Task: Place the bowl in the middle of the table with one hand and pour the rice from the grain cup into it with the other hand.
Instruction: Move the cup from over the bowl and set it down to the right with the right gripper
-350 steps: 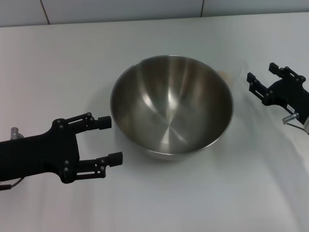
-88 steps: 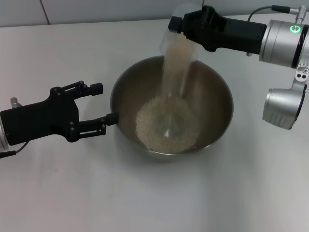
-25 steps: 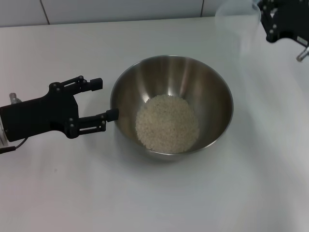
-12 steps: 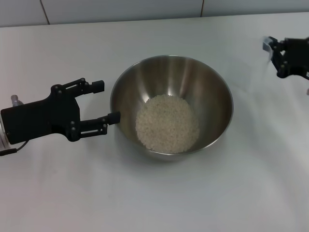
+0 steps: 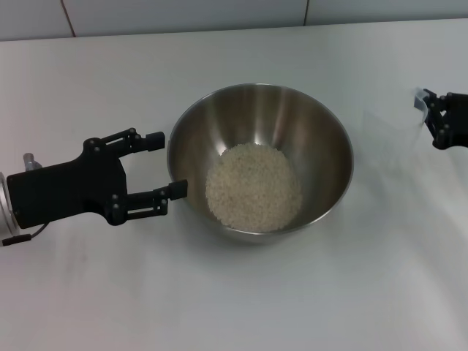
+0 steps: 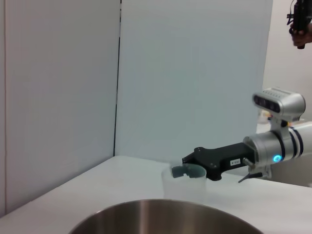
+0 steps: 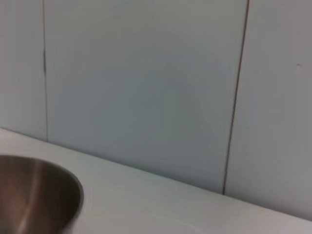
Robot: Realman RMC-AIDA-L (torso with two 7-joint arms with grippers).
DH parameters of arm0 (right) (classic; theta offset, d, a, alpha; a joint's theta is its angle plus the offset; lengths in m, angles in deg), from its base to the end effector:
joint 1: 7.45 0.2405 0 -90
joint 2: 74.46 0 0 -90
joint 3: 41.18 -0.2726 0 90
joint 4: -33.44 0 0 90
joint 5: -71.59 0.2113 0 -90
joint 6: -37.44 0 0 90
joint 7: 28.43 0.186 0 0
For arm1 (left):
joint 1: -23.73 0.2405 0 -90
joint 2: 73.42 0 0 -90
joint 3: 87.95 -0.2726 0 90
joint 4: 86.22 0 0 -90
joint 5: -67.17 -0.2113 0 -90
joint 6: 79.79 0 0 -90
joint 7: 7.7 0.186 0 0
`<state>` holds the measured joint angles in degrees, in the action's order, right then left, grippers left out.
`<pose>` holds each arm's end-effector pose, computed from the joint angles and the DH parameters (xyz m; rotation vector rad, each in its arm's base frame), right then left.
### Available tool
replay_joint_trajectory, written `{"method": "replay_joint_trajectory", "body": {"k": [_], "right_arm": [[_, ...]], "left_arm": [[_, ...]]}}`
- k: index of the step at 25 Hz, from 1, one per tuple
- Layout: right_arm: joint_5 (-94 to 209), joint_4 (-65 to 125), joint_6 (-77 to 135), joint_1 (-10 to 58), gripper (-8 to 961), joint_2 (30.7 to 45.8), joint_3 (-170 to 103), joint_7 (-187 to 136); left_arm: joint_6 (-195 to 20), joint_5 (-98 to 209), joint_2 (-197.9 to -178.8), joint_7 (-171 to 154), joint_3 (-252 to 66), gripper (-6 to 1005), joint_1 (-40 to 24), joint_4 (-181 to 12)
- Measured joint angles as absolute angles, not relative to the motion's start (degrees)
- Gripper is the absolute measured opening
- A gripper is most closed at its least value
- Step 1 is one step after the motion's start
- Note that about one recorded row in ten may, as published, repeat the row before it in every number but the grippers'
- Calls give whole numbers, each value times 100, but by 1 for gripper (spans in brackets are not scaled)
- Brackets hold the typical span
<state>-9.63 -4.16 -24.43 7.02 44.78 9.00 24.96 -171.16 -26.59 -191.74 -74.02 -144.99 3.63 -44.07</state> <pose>0.3552 0.3593 0.0035 -2.0830 0.5121 0.5175 -0.2489 0.3145 -0.0404 -2.7088 -0.2862 -0.8658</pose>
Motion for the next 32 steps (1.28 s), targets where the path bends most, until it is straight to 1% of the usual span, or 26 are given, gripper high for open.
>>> {"method": "replay_joint_trajectory", "body": {"k": [11, 19, 32], "right_arm": [[-917, 40, -1953, 764, 11, 4480, 738, 1866], [-908, 458, -1846, 1033, 18, 4486, 732, 1451], [-829, 390, -2023, 1001, 35, 4466, 734, 1436]], "left_arm": [[-17192, -2661, -19197, -7326, -14526, 827, 324, -4579], [-17198, -2660, -19198, -7193, -14525, 827, 266, -4725], [-17199, -2652, -19190, -7176, -14481, 827, 249, -4748]]}}
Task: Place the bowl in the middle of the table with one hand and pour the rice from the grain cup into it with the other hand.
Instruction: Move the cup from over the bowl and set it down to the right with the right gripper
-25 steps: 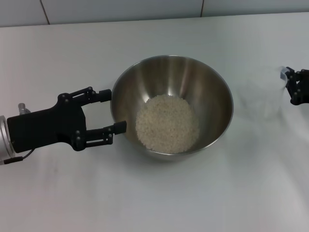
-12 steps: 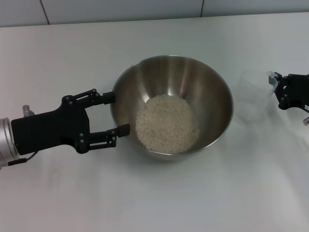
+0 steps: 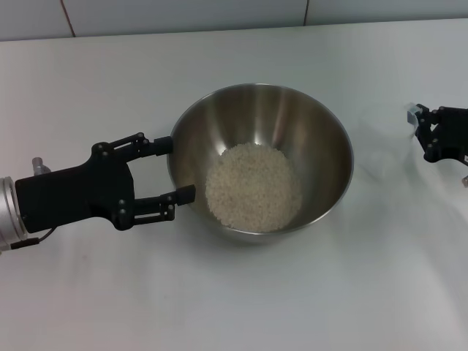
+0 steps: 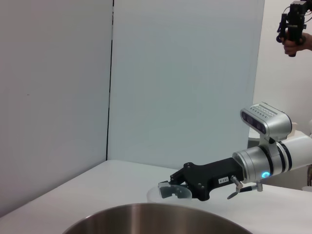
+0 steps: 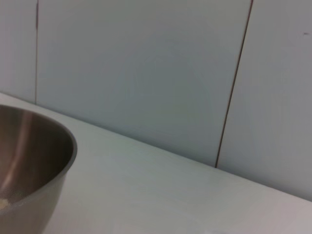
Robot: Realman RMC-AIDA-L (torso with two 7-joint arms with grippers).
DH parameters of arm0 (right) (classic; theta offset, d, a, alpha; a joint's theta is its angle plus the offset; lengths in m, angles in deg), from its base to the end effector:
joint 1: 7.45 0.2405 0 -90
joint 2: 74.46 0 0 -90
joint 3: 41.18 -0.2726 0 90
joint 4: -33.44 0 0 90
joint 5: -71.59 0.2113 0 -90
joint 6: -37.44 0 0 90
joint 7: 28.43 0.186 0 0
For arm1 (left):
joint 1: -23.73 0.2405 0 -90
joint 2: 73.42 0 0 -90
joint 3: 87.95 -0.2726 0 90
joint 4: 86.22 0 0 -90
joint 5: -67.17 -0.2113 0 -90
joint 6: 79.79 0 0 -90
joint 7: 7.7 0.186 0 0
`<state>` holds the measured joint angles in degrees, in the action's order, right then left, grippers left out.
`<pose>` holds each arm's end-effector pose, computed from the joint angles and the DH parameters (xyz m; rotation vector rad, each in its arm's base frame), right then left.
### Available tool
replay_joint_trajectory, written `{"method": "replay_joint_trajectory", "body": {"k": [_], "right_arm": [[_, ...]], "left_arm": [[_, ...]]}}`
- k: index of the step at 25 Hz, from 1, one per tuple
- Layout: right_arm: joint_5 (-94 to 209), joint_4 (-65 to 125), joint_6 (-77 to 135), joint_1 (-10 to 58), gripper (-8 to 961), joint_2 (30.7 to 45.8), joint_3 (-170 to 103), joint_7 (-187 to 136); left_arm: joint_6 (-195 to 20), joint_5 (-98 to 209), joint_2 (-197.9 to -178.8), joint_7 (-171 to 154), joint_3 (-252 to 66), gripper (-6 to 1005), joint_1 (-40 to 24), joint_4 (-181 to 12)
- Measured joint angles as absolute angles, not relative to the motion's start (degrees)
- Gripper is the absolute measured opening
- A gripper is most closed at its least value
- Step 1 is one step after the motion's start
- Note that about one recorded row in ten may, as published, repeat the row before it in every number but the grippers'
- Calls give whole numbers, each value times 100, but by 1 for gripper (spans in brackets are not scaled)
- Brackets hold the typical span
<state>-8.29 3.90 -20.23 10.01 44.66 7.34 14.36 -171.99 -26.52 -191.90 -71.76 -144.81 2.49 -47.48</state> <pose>0.3712 0.3634 -0.0158 -2.0755 0.4765 0.4018 -0.2470 0.3112 -0.0486 -2.7234 -0.2813 -0.9008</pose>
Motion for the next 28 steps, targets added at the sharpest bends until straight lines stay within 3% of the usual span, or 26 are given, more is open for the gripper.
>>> {"method": "replay_joint_trajectory", "body": {"k": [6, 17, 22, 28], "right_arm": [[-753, 390, -2046, 991, 42, 4465, 734, 1436], [-751, 395, -2056, 957, 468, 4466, 733, 1436], [-751, 393, -2124, 912, 562, 4477, 733, 1436], [-700, 381, -2540, 717, 562, 4480, 734, 1436]], "left_arm": [[-17200, -2651, -19181, -7176, -14481, 827, 216, -4747], [-17218, -2651, -19180, -7177, -14495, 827, 210, -4739], [-17218, -2652, -19181, -7177, -14484, 827, 210, -4743], [-17221, -2652, -19180, -7177, -14481, 827, 217, -4746]]}}
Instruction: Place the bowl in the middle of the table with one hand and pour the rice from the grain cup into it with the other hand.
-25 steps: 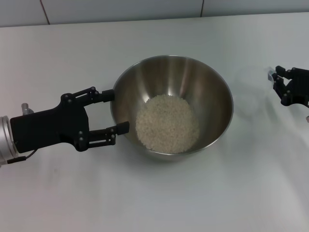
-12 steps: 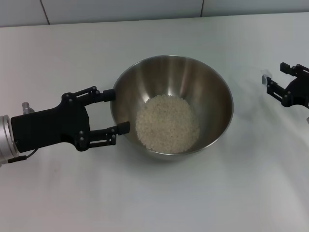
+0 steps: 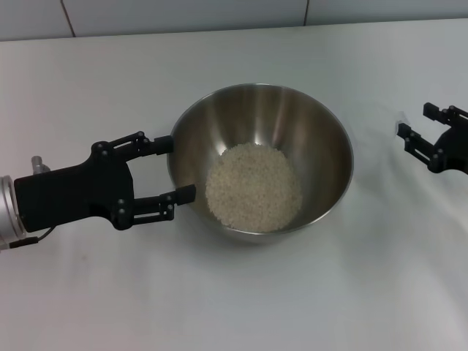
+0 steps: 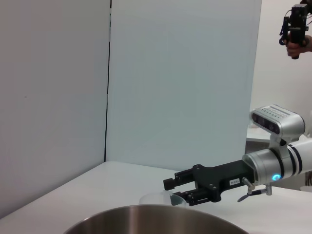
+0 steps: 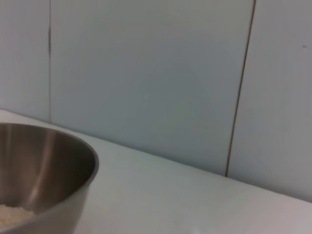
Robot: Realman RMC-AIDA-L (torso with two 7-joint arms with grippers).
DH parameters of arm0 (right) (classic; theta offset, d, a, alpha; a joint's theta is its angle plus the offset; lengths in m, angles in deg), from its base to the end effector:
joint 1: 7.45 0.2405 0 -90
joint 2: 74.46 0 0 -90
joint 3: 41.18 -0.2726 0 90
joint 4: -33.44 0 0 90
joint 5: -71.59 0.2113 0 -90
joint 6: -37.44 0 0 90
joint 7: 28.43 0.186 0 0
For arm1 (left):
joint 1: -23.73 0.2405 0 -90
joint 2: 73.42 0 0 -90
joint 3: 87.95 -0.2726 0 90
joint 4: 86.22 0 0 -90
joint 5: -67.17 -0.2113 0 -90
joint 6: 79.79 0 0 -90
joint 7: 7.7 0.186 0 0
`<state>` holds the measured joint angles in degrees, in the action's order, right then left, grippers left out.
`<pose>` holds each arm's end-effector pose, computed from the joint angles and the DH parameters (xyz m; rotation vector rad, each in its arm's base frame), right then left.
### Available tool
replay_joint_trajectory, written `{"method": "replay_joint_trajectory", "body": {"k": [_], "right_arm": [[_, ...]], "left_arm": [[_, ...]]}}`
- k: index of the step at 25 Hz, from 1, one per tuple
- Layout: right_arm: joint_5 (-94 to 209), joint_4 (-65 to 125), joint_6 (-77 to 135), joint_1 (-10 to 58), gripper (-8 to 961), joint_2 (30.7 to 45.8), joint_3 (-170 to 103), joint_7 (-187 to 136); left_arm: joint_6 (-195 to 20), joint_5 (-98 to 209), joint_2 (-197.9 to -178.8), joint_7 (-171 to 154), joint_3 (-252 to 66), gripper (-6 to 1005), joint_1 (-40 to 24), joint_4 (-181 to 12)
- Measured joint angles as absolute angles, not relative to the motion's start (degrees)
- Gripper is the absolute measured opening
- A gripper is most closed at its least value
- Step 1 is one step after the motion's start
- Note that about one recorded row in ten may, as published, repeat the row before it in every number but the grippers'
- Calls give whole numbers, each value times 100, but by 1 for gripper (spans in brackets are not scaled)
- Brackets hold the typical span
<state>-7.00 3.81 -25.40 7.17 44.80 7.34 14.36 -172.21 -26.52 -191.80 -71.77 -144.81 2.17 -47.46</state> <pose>0.3709 0.3432 -0.0156 -2.0782 0.4856 0.4777 -0.2453 0.3122 -0.0479 -2.7278 -0.2713 -0.9034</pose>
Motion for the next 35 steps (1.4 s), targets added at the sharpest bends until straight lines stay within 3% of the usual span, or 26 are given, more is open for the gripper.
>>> {"method": "replay_joint_trajectory", "body": {"k": [12, 20, 24, 35], "right_arm": [[-689, 433, -2886, 158, 562, 4480, 731, 1434], [-725, 383, -5463, -182, 563, 4455, 168, 1084], [-1299, -156, -5731, 86, 563, 4395, 193, 1767], [-2466, -641, -5582, 1396, 563, 4457, 230, 2394]], "left_arm": [[-17367, -2652, -19171, -7177, -14502, 827, 282, -4737], [-17420, -2689, -19187, -7132, -14527, 827, 285, -4772], [-17562, -2674, -19180, -6981, -14525, 827, 288, -4826], [-17622, -2684, -19192, -6841, -14535, 827, 156, -4916]]}}
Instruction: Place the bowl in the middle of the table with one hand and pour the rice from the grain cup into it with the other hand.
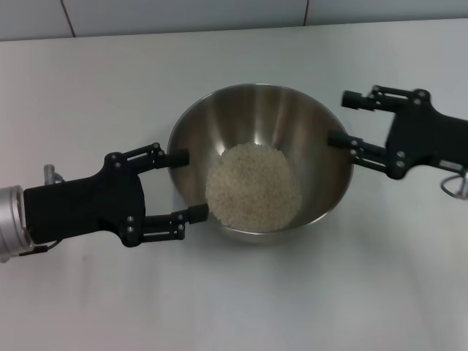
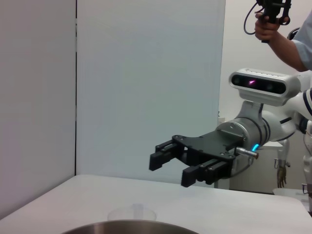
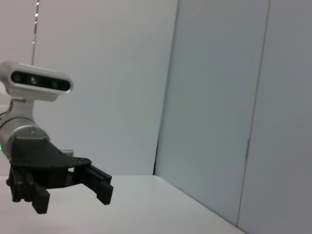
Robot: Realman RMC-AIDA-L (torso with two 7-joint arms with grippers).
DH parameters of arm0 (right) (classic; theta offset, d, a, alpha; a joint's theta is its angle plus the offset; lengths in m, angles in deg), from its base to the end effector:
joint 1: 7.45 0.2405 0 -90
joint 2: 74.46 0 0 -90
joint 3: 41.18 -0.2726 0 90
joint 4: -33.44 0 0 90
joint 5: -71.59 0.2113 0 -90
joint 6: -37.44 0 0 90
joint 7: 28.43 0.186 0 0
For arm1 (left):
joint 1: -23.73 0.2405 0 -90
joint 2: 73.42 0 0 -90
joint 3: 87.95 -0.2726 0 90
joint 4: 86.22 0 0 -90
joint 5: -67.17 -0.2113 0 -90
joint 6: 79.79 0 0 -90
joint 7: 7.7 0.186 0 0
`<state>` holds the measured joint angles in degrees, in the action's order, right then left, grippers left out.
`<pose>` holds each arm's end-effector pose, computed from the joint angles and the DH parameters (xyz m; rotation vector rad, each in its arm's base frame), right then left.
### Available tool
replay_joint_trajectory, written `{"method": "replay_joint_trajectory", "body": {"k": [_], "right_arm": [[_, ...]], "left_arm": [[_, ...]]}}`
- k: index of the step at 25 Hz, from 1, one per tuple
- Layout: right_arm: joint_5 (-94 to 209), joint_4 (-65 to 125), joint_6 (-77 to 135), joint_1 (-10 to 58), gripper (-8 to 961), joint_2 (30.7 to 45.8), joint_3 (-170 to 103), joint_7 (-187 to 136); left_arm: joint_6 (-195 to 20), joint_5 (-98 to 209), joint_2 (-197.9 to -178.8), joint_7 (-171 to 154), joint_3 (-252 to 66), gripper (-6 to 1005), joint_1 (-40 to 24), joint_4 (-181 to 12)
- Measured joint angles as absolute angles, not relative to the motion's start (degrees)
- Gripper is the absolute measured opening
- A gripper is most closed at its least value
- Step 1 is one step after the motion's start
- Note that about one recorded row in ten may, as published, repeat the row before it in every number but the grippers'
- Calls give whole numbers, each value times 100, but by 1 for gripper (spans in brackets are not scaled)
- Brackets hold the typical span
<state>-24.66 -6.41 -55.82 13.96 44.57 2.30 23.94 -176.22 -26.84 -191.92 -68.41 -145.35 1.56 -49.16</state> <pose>0.2603 0.3295 -0.0122 -2.5033 0.0553 0.8460 -0.2374 0.2991 -0.0529 -2.7808 -0.1833 -0.9648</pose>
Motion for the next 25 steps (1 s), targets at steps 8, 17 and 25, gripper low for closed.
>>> {"method": "replay_joint_trajectory", "body": {"k": [8, 17, 25], "right_arm": [[-2488, -538, -5227, 1775, 562, 4467, 586, 2536], [-2489, -434, -5100, 1752, 562, 4472, 585, 2535], [-2492, -396, -5039, 1743, 563, 4472, 583, 2532]], "left_arm": [[-17510, -2673, -19170, -6805, -14458, 827, 27, -4910], [-17356, -2645, -19162, -6802, -14320, 827, -1, -4877], [-17348, -2646, -19155, -6796, -14254, 827, 32, -4879]]}}
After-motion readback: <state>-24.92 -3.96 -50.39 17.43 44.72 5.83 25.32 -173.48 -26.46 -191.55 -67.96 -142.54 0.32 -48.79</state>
